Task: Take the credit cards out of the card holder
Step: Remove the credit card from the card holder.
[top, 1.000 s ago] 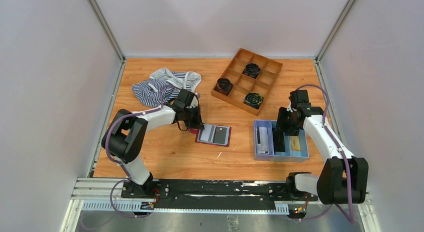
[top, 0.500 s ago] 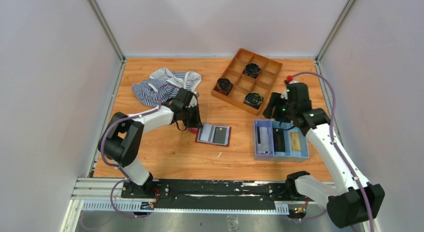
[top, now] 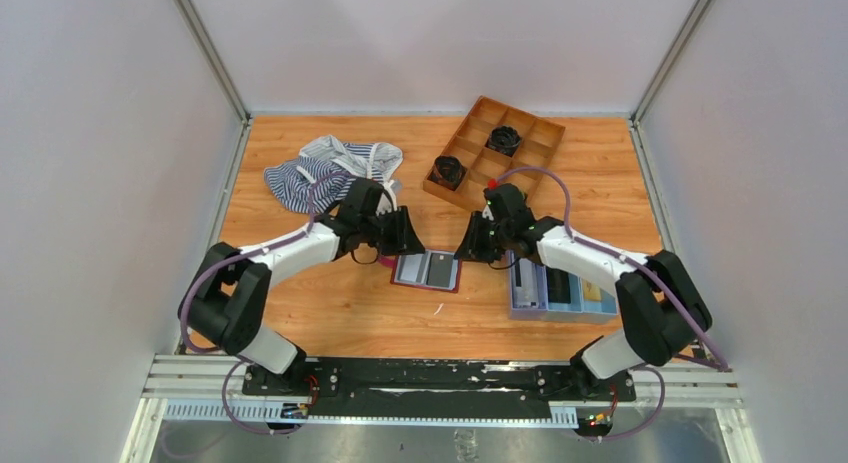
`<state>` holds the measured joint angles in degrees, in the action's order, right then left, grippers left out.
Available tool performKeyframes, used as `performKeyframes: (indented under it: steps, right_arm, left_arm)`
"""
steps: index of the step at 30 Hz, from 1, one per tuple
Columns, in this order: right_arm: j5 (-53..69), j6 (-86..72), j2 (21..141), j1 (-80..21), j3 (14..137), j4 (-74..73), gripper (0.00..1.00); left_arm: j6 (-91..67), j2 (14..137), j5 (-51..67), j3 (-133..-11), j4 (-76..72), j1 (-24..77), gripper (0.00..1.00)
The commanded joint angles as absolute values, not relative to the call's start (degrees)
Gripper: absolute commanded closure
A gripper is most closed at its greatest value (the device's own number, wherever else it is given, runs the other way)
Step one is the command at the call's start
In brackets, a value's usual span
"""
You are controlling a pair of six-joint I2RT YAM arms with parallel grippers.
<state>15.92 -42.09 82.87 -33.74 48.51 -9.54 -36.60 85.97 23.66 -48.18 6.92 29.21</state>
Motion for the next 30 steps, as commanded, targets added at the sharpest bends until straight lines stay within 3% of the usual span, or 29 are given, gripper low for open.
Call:
performKeyframes:
  steps: [1,12,30]
  right_arm:
    - [17.5,-45.4,86.2,-34.4,48.2,-2.9,0.73]
    - [19.2,-46.8,93.6,-34.3,47.5,2.0,0.73]
    - [21.6,-48.9,98.2,-34.4,45.4,6.8,0.73]
  left_arm:
    - [-42.7,89.0,27.9,-46.8,0.7,31.5,0.63]
    - [-40.9,97.3,23.2,-48.2,0.6,33.7,0.66]
    - [-38.3,99.0,18.0,-49.4,6.0,33.7,0.68]
